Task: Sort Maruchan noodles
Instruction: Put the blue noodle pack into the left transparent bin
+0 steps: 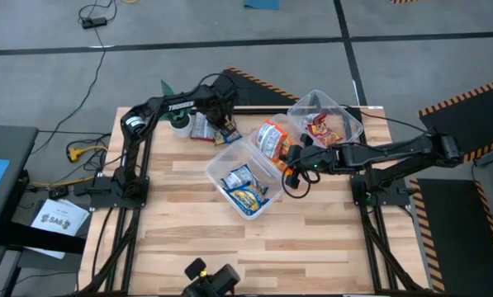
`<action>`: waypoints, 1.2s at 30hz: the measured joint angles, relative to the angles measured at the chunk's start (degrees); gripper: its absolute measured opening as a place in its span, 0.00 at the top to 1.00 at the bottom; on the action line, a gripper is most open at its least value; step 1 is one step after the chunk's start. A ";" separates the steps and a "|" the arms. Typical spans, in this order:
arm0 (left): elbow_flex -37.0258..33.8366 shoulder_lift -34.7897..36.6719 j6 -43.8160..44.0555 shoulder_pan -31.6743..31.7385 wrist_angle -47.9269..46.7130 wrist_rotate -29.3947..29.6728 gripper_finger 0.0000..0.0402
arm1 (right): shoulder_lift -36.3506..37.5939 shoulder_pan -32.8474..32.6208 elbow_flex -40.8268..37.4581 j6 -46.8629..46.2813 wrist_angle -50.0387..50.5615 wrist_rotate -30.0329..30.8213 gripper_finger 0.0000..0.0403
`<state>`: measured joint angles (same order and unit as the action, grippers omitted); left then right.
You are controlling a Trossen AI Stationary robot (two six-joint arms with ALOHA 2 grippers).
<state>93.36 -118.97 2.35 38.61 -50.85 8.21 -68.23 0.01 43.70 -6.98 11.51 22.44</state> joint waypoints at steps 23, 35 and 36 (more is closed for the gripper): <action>-0.02 24.86 -0.11 -6.63 4.70 1.09 1.00 | 14.26 -5.28 -0.07 4.40 -1.05 1.90 0.93; -0.02 31.05 0.19 -15.95 15.28 -0.95 1.00 | 26.38 -10.15 -0.04 5.09 2.01 5.25 0.93; -0.02 31.20 0.33 -17.08 15.19 -1.51 1.00 | 26.72 -10.31 -0.04 5.07 1.97 5.25 0.93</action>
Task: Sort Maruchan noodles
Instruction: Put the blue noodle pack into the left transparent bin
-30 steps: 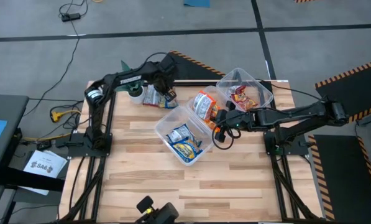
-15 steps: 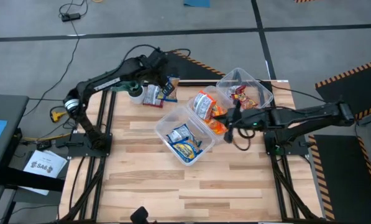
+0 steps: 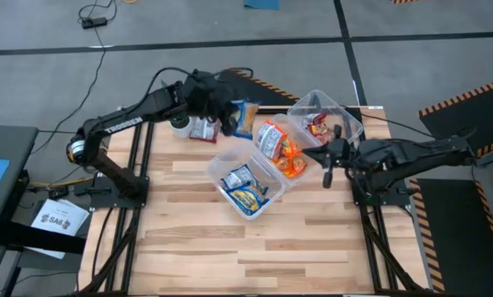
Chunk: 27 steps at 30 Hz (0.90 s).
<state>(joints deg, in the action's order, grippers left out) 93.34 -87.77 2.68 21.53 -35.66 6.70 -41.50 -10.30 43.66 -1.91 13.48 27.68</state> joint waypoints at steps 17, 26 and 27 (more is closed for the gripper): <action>0.00 0.24 2.09 -23.70 -7.75 11.37 1.00 | 0.18 -0.36 0.00 -1.19 1.48 0.00 0.93; 0.00 0.22 2.09 -20.06 -8.63 11.83 0.81 | 0.18 -0.36 0.00 -2.62 1.46 -0.04 0.93; 0.00 0.22 1.56 -19.09 -9.34 12.35 0.78 | 0.18 -0.36 0.00 -2.62 1.46 -0.06 0.93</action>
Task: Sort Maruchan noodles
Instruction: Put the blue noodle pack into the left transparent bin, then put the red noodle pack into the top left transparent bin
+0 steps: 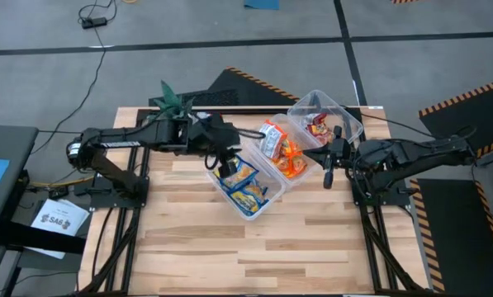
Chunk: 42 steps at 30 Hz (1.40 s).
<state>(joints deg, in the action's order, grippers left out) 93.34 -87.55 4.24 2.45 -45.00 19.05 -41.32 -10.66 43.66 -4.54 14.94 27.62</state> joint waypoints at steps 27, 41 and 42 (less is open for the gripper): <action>16.17 -36.43 8.84 27.00 -19.71 -1.92 0.44 | -9.23 1.81 0.09 -1.37 -0.54 -0.11 0.93; 15.03 -42.99 16.12 28.20 -27.60 7.21 0.44 | -10.39 1.81 0.07 -4.55 -0.50 -0.11 0.93; 14.54 -42.99 16.27 28.34 -27.54 7.21 0.44 | -10.40 1.81 0.07 -4.62 -0.49 -0.11 0.93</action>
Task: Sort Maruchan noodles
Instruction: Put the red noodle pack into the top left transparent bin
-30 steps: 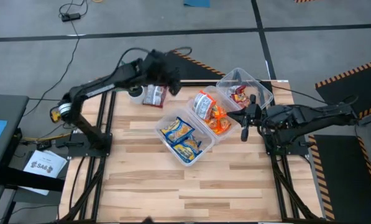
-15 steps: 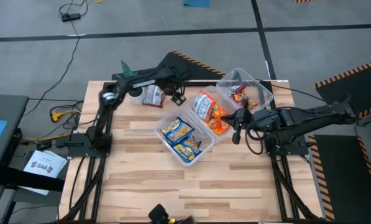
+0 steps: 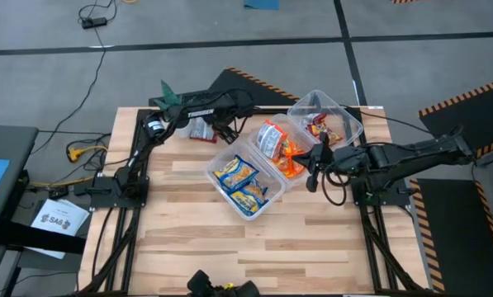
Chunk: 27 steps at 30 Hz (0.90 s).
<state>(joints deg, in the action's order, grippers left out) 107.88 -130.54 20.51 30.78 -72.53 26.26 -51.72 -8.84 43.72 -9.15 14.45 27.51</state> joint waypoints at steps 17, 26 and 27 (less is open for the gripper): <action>-7.04 0.07 2.78 1.44 1.16 4.76 0.50 | 0.00 0.00 0.00 -1.11 0.00 0.00 0.93; -6.91 0.35 0.20 0.92 1.55 1.19 0.97 | -0.01 0.00 0.00 -1.09 0.02 0.00 0.93; -6.91 0.35 -0.26 0.75 1.49 1.32 0.98 | -0.02 0.00 0.00 -1.09 0.03 0.00 0.93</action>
<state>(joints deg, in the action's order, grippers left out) 100.97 -130.19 20.26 31.54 -71.05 27.58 -51.75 -8.84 43.72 -10.24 14.48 27.51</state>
